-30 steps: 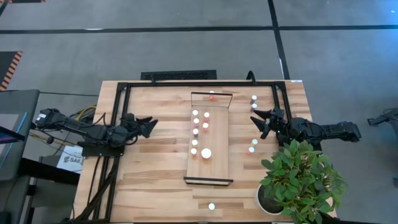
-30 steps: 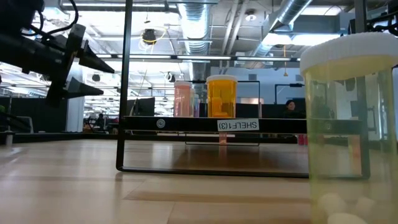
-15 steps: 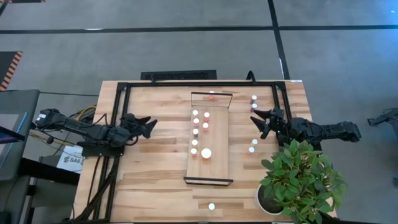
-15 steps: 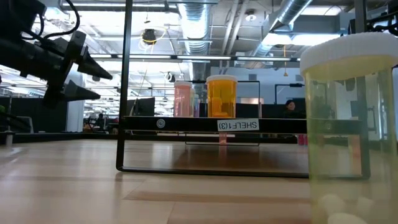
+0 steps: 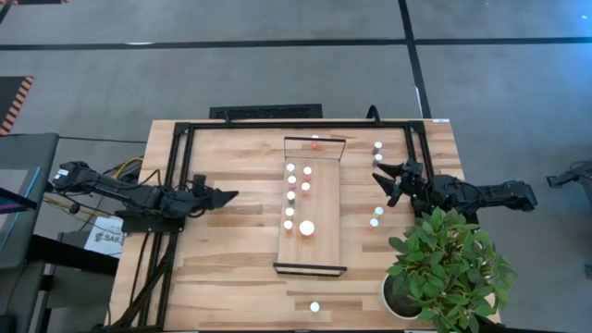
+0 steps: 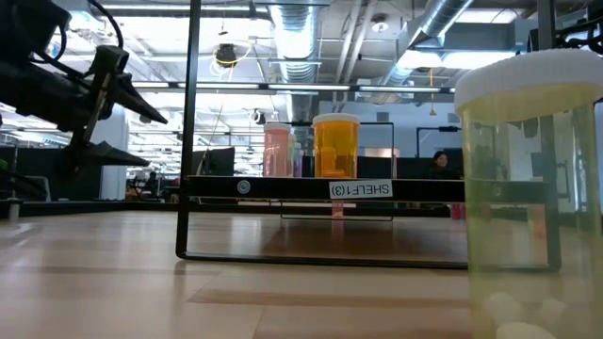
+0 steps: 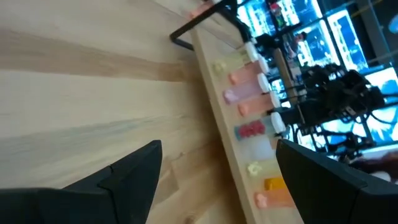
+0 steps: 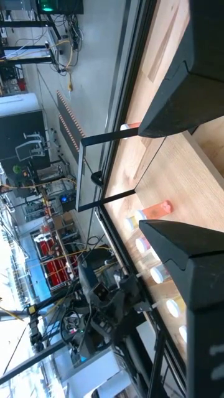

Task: Pick and place medicine bottles onto shelf by color
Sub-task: Put the pink pill bottle on the shelf

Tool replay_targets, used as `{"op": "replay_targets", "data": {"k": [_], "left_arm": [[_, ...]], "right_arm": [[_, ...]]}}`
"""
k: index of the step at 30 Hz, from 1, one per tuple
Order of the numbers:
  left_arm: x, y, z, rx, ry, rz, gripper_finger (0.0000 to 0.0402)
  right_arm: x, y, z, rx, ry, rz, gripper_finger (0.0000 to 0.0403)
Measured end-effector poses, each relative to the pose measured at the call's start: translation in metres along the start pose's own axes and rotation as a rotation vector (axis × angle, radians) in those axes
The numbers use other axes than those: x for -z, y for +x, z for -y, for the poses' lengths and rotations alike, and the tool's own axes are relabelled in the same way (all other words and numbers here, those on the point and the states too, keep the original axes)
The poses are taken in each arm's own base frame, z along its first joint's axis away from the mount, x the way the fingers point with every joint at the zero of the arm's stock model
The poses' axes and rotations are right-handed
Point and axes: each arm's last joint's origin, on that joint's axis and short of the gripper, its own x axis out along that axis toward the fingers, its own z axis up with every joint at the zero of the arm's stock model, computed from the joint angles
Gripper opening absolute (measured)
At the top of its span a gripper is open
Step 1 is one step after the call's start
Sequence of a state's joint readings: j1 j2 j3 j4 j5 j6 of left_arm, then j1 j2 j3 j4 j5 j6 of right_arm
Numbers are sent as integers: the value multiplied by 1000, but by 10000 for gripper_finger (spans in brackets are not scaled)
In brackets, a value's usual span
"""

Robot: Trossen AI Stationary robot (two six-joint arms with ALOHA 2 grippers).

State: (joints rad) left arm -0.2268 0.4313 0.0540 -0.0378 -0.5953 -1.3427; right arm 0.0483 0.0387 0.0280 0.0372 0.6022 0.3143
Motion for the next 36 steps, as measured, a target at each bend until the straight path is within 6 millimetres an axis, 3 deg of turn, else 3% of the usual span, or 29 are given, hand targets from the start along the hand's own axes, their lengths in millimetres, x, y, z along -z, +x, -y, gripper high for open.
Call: {"op": "replay_targets", "data": {"k": [6,14,20,36], "left_arm": [[0,0,-2,-24,-2,7,303],[-4,0,-3,-73,265,127,303],[-4,0,-3,-89,464,125,303],[-4,0,-3,-85,425,123,303]], "right_arm": [[0,0,0,0,0,0,251],[0,0,0,0,0,0,251],[0,0,0,0,0,0,251],[0,0,0,1,0,0,251]]}}
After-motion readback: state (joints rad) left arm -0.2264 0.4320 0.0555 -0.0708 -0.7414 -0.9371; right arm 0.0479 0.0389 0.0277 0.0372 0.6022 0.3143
